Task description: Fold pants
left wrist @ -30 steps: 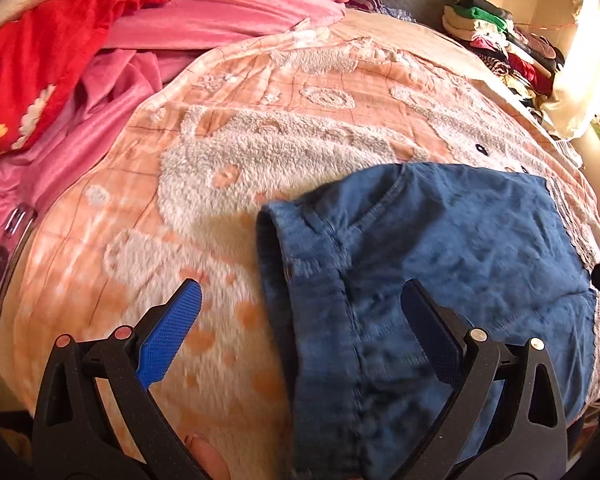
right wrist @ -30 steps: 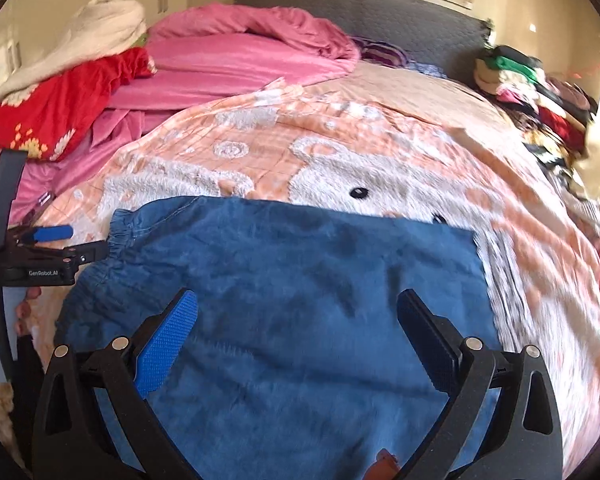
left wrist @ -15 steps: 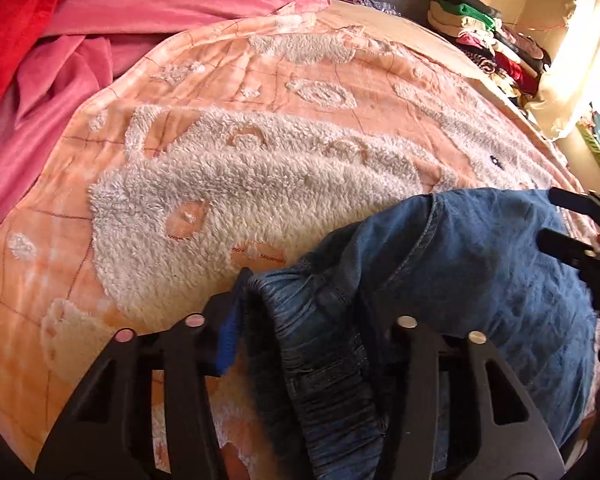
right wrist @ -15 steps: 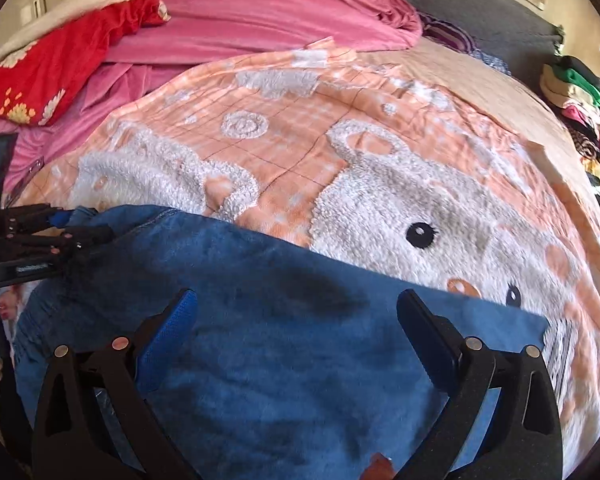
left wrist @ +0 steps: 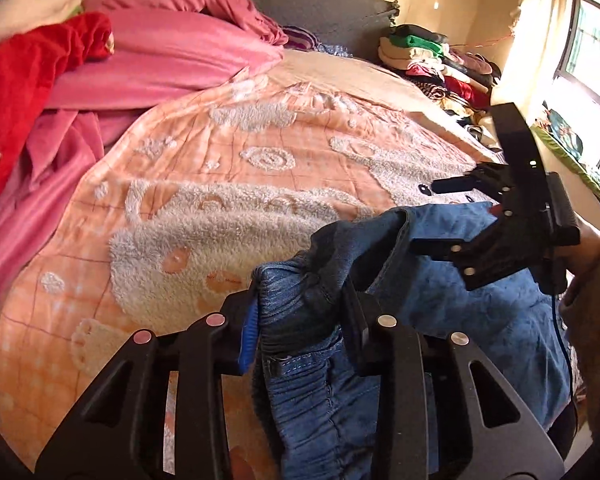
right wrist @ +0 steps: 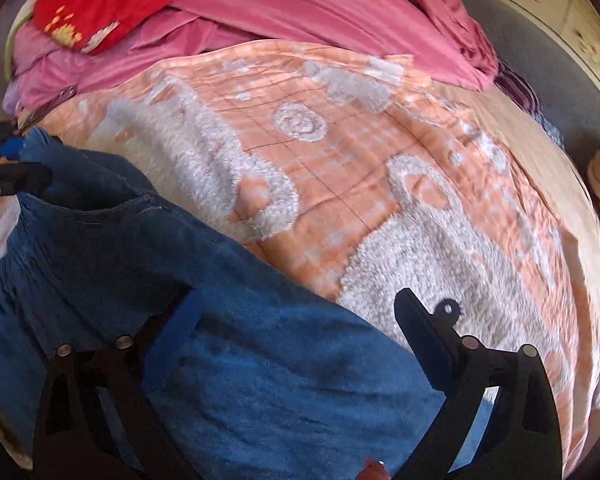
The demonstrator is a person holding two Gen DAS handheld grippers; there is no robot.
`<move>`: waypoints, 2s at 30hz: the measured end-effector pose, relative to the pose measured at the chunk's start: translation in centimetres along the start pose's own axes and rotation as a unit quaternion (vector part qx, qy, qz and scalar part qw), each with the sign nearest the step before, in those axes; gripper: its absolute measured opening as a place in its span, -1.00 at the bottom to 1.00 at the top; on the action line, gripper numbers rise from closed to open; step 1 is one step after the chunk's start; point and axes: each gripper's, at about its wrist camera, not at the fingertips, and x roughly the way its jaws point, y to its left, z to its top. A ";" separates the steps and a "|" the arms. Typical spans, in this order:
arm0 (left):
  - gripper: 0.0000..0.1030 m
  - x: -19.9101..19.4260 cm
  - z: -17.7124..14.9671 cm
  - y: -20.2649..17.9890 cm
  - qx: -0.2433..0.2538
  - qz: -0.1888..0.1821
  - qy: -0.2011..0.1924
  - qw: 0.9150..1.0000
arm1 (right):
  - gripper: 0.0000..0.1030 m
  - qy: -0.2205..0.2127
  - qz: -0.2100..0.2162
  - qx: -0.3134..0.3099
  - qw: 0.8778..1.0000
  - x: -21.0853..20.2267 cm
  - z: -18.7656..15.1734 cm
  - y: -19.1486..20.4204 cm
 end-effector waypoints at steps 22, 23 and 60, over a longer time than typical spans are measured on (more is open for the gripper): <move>-0.49 -4.4 -2.6 -2.3 0.028 0.021 -0.057 0.998 | -0.79 -0.121 0.040 0.078 0.989 -11.6 -6.8 5.2; -0.49 -5.0 -2.9 -2.5 0.027 0.016 -0.061 0.998 | -0.79 -0.121 0.039 0.082 0.988 -12.2 -7.2 5.6; -0.31 -9.1 -13.5 -3.2 0.046 0.006 0.016 0.999 | -0.75 -0.078 0.090 0.146 0.982 -12.8 -17.9 18.6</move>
